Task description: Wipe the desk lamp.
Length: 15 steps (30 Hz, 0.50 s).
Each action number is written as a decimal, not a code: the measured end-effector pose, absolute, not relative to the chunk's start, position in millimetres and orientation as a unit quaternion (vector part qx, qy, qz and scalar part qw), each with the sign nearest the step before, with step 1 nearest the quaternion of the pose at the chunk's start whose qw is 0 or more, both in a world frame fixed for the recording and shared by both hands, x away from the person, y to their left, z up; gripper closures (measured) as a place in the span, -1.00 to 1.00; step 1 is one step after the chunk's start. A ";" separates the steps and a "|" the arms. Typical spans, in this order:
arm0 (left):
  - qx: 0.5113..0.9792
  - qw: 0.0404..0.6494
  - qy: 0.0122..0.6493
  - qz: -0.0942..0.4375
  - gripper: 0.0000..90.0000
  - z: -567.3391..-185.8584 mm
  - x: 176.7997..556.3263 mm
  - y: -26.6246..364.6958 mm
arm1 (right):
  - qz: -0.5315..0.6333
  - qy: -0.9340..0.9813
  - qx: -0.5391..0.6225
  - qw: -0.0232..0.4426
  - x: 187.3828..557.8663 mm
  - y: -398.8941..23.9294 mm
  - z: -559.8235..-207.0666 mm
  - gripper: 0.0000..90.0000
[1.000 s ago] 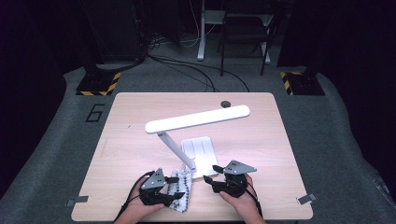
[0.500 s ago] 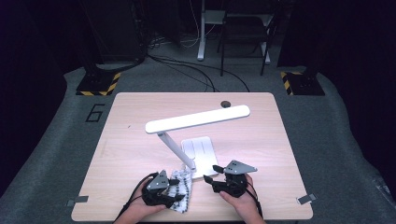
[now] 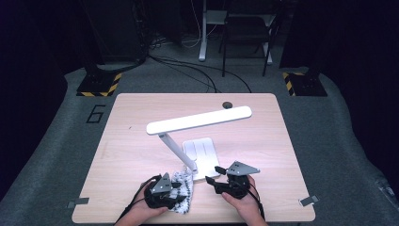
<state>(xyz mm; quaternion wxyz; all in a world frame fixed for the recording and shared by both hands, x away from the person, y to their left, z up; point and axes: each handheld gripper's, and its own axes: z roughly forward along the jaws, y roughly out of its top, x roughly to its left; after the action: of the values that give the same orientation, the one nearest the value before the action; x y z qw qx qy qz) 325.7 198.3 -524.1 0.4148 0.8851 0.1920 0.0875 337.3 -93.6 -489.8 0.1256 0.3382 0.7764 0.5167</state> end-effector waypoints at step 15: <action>0.879 0.407 0.230 0.089 0.66 -519.7 329.1 203.8 | 0.512 0.779 0.337 0.131 340.0 -92.5 -492.0 -0.03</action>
<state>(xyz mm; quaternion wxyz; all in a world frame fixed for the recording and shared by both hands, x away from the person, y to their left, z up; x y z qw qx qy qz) 329.1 203.8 -519.7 0.4071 0.8794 0.2304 0.0891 340.0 -92.5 -492.0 0.1313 0.3375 0.7787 0.5124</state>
